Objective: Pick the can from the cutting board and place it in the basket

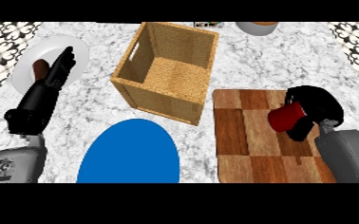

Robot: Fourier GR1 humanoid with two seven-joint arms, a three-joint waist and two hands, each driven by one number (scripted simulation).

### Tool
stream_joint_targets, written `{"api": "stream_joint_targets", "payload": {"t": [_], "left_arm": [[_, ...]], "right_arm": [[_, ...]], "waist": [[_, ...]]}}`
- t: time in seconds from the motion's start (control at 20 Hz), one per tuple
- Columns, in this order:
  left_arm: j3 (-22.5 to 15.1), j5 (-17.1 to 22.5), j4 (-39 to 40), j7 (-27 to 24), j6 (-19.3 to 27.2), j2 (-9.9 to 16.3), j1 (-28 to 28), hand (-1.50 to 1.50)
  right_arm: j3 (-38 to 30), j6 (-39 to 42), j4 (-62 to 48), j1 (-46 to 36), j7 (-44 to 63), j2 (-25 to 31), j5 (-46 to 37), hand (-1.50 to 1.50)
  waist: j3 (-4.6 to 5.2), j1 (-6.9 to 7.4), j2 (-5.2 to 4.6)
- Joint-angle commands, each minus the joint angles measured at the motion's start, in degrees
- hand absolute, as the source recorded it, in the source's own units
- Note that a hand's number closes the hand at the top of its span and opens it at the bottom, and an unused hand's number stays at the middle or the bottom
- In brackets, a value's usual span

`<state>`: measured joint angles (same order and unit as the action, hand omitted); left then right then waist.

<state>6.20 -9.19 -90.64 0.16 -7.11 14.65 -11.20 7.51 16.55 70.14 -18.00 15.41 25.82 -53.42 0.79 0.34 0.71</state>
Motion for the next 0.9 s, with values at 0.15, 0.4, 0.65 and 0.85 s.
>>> {"api": "stream_joint_targets", "payload": {"t": [0.15, 0.4, 0.65, 0.85], "left_arm": [[0.4, -0.3, -1.9, 3.8, 0.0, 0.4, -0.7, 0.0], [-0.3, -1.1, 0.3, 0.2, 1.1, -1.1, 0.2, 0.0], [1.4, 0.1, 0.9, 0.1, 0.2, 0.1, 0.1, 0.0], [1.4, 0.8, 0.3, 1.4, -1.0, 0.6, -1.3, 0.0]], "right_arm": [[-4.9, -11.5, 4.6, 1.7, 2.0, 0.1, -2.4, 1.5], [-12.8, -19.0, 11.6, -5.2, -2.1, -3.6, 6.6, 1.5], [-14.3, -15.7, 23.0, -8.9, -1.9, -9.4, 17.5, 1.5], [-13.0, -9.9, 29.5, -17.3, 6.6, -8.3, 18.0, 1.5]], "waist": [[-0.81, -0.72, -0.47], [-0.84, -1.3, -0.23], [-0.76, -1.37, -0.15], [-0.73, -0.44, -0.45]]}}
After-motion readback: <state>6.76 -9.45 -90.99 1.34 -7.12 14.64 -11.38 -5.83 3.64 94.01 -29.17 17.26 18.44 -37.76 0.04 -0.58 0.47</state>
